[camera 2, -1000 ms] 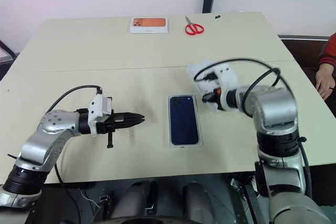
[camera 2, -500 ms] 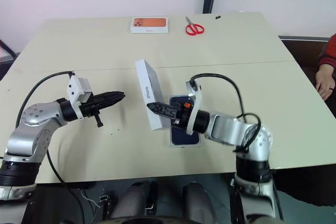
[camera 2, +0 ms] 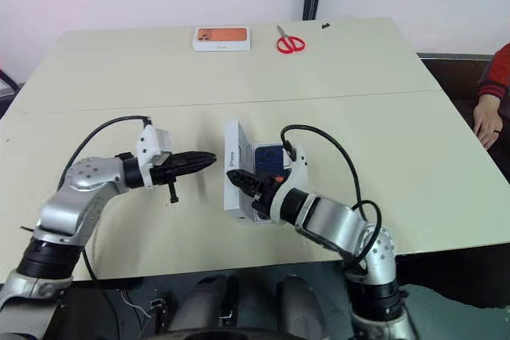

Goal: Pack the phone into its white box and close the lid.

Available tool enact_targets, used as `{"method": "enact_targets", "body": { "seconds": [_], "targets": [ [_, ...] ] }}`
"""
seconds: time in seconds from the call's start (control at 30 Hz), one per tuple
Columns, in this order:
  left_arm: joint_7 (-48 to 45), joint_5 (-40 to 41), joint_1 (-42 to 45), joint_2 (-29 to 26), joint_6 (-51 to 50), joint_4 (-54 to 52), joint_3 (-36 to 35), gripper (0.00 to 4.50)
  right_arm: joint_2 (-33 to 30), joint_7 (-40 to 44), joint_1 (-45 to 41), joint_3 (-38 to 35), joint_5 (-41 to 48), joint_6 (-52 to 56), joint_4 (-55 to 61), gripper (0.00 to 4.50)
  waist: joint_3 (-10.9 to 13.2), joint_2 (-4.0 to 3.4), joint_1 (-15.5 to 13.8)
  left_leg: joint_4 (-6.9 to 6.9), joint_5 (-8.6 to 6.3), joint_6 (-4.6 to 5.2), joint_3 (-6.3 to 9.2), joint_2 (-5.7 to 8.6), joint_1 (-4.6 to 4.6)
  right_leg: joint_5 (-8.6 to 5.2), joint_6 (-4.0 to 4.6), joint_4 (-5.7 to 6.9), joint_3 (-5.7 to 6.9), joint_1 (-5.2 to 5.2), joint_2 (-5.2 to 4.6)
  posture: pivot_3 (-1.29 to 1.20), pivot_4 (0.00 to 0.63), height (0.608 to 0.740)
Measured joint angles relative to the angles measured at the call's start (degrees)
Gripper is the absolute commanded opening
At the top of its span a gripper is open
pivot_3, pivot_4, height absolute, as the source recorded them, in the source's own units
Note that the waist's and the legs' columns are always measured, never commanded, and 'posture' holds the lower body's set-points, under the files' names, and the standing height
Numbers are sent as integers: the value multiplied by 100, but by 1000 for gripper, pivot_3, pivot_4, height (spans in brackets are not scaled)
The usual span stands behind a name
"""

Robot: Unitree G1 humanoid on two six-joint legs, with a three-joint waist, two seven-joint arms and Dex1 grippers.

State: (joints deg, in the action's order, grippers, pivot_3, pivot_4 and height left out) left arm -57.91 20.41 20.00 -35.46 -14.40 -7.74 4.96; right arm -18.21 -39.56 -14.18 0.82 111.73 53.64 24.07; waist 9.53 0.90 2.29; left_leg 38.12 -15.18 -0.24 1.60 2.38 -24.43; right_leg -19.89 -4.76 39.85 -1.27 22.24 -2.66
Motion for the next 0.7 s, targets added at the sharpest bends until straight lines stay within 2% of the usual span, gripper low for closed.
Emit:
{"method": "enact_targets", "body": {
  "seconds": [0.03,0.07,0.2,0.3,0.4,0.5,0.7],
  "targets": [
    [-28,-49,84,25,4,34,76,305,-392,288,-256,-51,-2,167,-95,3949,0,-1,0,0,0,0,1,0,0,0,0,0,1,0,1,0,150,740],
    [-56,-104,191,122,3,82,170,305,-973,642,-627,-79,0,401,-209,3949,4,-6,-5,0,0,1,-1,0,-1,0,1,-1,0,2,1,0,150,740],
    [-50,-269,516,451,2,226,527,305,-2348,1750,-1525,-194,-360,1002,-461,3949,3,-3,-21,-4,-2,3,4,-6,-5,0,1,-18,7,-8,6,0,150,740],
    [-67,-424,698,668,0,306,795,305,-3125,2955,-1954,-97,-1673,1223,-677,3949,2,-4,-38,-3,-3,5,0,-6,-7,0,1,-27,4,-10,5,0,150,740],
    [-57,-636,735,810,2,349,1042,305,-3872,4124,-2101,408,-3448,1028,-668,3949,2,-5,-79,-2,-4,7,-1,-5,-8,0,0,-32,2,-11,4,0,150,740],
    [-35,-812,767,991,0,365,1304,305,-4077,5095,-2120,911,-4834,662,-669,3145,2,-5,-124,0,-4,8,-3,-5,-8,0,0,-30,-1,-9,4,0,150,740],
    [81,-836,772,1016,-113,335,1298,305,-4488,6542,-2007,1706,-7006,-279,-421,61,2,-5,-160,4,-4,7,-2,-6,-10,1,0,-29,-2,-5,4,0,150,740]
  ]
}}
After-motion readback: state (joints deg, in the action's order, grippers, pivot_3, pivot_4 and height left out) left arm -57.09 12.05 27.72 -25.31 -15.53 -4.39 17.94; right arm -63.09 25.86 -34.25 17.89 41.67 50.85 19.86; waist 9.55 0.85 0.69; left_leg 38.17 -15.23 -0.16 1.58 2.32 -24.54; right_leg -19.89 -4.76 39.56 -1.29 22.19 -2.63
